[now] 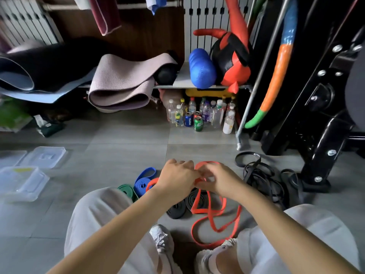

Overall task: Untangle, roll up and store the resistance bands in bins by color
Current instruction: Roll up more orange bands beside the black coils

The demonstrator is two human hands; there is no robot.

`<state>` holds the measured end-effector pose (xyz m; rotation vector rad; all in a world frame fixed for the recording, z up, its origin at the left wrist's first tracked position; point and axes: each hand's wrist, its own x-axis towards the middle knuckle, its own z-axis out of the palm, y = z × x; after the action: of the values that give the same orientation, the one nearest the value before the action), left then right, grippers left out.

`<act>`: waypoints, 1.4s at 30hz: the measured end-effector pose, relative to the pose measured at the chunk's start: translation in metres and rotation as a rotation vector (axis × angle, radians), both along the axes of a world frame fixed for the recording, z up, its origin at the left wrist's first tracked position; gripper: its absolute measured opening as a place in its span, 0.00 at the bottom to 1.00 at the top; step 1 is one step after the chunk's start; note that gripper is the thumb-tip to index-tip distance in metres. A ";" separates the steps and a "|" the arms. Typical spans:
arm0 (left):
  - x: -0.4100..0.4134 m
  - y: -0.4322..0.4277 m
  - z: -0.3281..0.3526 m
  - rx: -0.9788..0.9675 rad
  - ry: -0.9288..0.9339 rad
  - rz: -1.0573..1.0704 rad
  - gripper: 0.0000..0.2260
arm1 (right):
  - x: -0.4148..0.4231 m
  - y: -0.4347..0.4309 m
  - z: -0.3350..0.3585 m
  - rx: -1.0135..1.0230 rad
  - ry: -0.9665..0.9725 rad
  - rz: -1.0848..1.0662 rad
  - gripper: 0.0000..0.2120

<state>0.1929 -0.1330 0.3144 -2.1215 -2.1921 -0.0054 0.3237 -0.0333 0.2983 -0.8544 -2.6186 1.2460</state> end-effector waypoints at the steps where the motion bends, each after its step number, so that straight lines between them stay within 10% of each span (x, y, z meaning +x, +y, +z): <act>1: 0.000 0.000 0.000 0.004 -0.019 0.024 0.13 | 0.000 0.000 -0.001 -0.005 0.031 -0.002 0.11; 13: -0.024 -0.016 -0.023 -0.299 -0.376 0.290 0.04 | 0.038 0.005 -0.015 -0.010 0.119 -0.131 0.10; 22: -0.007 -0.003 0.013 0.037 -0.558 0.216 0.06 | 0.050 0.000 -0.026 -0.237 -0.068 -0.110 0.14; 42: 0.005 -0.023 0.018 -0.050 -0.862 0.229 0.07 | 0.040 -0.020 -0.007 -0.182 0.182 -0.090 0.05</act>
<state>0.1982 -0.1564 0.3326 -2.1067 -2.8590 -1.0335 0.3637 -0.0538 0.2914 -0.8319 -2.3287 1.4789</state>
